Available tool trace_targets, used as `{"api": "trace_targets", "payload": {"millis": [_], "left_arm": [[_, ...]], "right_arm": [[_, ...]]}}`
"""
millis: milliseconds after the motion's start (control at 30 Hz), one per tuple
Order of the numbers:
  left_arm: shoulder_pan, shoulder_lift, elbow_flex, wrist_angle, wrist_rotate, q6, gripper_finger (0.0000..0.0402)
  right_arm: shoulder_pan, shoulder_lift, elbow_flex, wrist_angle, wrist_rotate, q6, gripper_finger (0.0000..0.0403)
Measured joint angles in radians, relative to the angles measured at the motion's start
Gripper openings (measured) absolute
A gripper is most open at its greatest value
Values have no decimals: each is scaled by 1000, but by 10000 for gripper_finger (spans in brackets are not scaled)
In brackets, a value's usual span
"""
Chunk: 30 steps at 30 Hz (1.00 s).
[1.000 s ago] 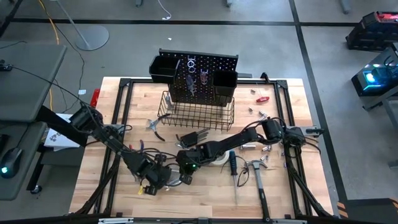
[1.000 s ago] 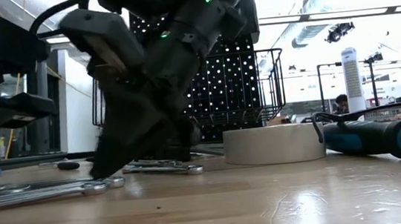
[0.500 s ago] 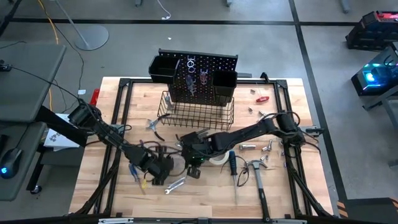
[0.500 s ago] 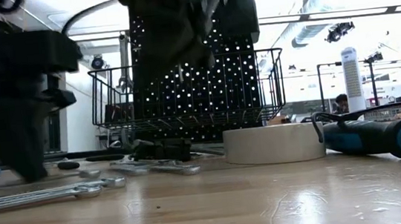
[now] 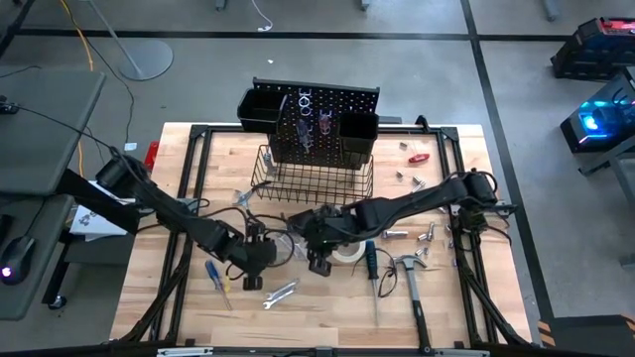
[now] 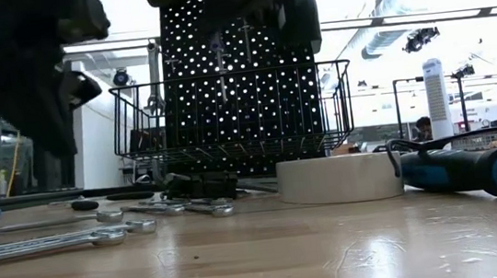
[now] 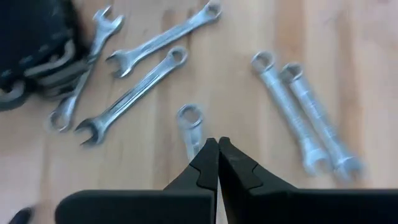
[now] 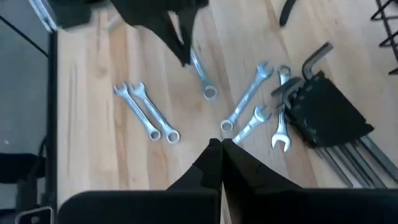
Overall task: Hang tools onto peg board
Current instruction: Hang the wrench on the peg board
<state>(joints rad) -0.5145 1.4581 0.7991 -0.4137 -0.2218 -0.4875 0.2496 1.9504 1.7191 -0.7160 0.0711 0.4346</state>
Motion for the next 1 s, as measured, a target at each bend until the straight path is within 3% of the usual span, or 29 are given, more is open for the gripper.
{"api": "trace_targets", "payload": {"millis": [167, 467, 633, 867, 933, 1000], "left_arm": [[24, 43, 2, 61, 22, 30, 19], [83, 114, 3, 95, 45, 45, 152], [98, 164, 3, 106, 49, 40, 198], [102, 302, 10, 171, 31, -53, 203], [101, 331, 15, 172, 5, -104, 177], [101, 348, 18, 171, 6, -144, 117]], "right_arm": [[4, 6, 0, -25, 0, 4, 0], [34, 6, 0, -153, 20, 13, 0], [58, 6, 0, -163, 31, 19, 0], [72, 6, 0, -196, 34, 40, 0], [76, 6, 0, -207, 34, 52, 0], [82, 6, 0, -224, 33, 59, 0]]}}
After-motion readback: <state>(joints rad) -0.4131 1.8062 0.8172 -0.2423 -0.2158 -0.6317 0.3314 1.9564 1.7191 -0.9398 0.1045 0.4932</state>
